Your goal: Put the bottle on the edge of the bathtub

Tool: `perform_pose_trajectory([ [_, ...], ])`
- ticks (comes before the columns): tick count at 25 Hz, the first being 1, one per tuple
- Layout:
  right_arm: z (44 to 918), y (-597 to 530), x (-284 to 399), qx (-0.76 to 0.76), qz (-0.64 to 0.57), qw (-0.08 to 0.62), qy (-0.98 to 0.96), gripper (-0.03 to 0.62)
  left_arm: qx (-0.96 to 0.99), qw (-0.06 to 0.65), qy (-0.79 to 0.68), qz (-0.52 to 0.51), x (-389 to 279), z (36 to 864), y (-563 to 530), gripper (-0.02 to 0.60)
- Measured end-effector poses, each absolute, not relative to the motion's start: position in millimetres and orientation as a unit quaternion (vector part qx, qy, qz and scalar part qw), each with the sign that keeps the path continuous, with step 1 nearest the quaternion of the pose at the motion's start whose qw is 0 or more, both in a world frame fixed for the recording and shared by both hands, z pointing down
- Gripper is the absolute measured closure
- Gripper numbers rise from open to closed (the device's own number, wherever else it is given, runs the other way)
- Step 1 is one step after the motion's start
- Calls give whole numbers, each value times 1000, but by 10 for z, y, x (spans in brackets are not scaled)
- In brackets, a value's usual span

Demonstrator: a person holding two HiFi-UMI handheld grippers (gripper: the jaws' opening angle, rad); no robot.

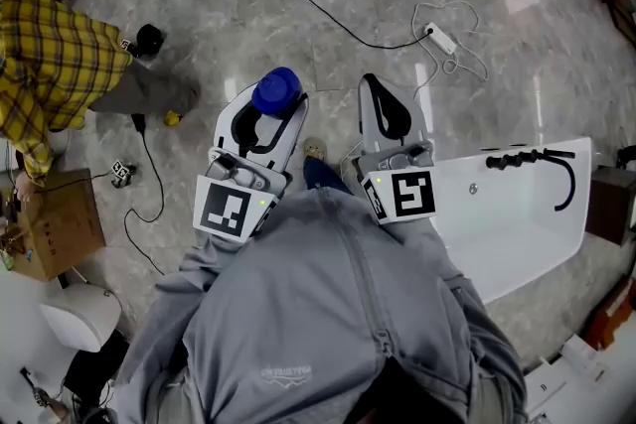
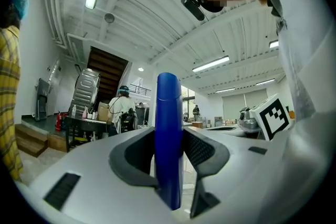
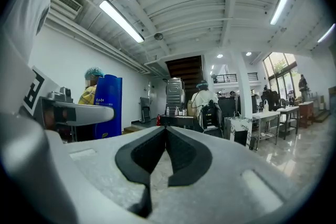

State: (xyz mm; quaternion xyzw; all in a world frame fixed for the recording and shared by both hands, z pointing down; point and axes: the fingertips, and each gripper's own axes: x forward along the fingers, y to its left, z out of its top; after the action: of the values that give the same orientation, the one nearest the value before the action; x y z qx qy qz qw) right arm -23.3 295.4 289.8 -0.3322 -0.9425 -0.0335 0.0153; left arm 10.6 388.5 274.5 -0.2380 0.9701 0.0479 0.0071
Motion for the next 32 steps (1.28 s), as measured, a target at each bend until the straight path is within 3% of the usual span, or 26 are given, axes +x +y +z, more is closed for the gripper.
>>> perform_pose_trajectory([
  [7,2940,2887,-951,-328,-33,22,-944,591,-243,43,968,50,-678,2631,3814,423],
  [15,2922,2491,-1344,-288,-26,17,-957,591,-277,19,960,41,-1151,2670,3485,425],
  [24,2918,1527,-1344,-151,-14,20,-988,591,-401,13,915,32,-1450,2606,2612,423],
  [32,2843,482,-930,47,-3,18,-999,591,-553,6,832,36,-1555,2513,1572,423],
])
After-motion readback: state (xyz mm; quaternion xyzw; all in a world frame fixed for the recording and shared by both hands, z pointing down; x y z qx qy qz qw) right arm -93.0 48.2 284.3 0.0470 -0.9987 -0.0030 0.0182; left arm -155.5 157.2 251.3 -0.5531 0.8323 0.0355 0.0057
